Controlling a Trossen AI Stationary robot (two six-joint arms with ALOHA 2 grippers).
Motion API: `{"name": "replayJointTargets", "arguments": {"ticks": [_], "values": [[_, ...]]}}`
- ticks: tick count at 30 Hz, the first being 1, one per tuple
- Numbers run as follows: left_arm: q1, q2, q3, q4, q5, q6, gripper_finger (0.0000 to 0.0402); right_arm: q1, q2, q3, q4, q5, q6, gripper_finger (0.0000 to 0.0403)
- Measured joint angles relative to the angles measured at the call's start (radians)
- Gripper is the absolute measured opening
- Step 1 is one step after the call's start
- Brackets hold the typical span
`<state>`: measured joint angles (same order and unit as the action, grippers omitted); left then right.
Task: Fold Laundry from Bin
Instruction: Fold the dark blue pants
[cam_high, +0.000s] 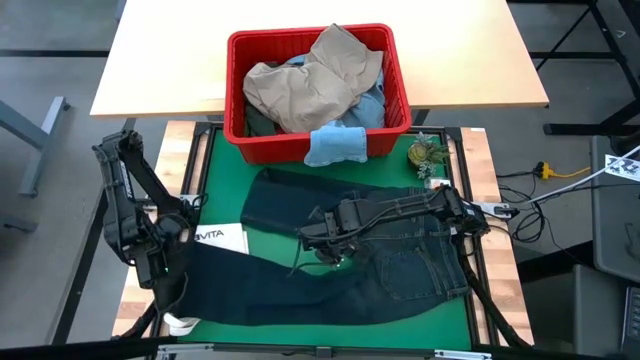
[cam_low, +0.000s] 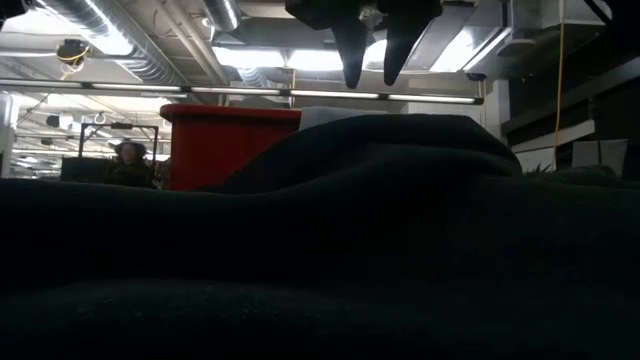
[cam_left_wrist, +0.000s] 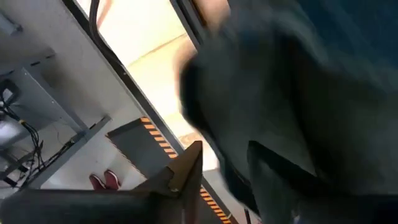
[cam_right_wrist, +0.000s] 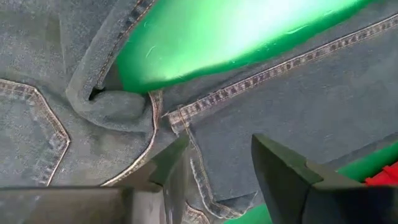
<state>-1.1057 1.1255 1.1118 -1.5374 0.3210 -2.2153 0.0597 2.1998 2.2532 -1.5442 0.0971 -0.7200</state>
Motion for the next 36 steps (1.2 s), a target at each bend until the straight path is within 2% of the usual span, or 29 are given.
{"name": "replayJointTargets", "arguments": {"ticks": [7,12,15,22,25,27,29,31,36], "values": [[0.0,-0.007,0.0,0.033,0.005,0.027,0.0144,0.0,0.0,0.0,-0.001,0.0,0.0,0.017],[0.0,-0.039,0.0,0.146,-0.088,0.022,0.0141,0.0,0.0,0.0,-0.028,-0.002,0.0,0.017],[0.0,-0.055,0.0,0.253,-0.196,0.023,0.014,0.001,0.0,0.0,-0.027,-0.012,0.006,0.017],[0.0,-0.066,0.0,0.458,-0.553,0.144,0.014,0.029,0.0,0.0,-0.027,-0.02,0.008,0.017],[0.013,-0.06,0.0,0.491,-0.742,0.268,0.014,0.057,0.0,0.0,-0.027,-0.021,0.008,0.017],[0.032,-0.048,0.0,0.498,-0.898,0.395,0.014,0.078,0.0,0.0,-0.027,-0.021,0.008,0.017],[0.054,-0.034,0.0,0.513,-1.011,0.535,0.014,0.1,0.0,0.0,-0.027,-0.021,-0.004,0.017],[0.085,-0.016,0.0,0.526,-1.067,0.65,0.014,0.116,0.0,-0.007,-0.027,-0.022,-0.014,0.017],[0.163,0.045,0.0,0.557,-1.089,0.811,0.014,0.131,-0.036,-0.062,-0.026,-0.055,0.018,0.017]]}}
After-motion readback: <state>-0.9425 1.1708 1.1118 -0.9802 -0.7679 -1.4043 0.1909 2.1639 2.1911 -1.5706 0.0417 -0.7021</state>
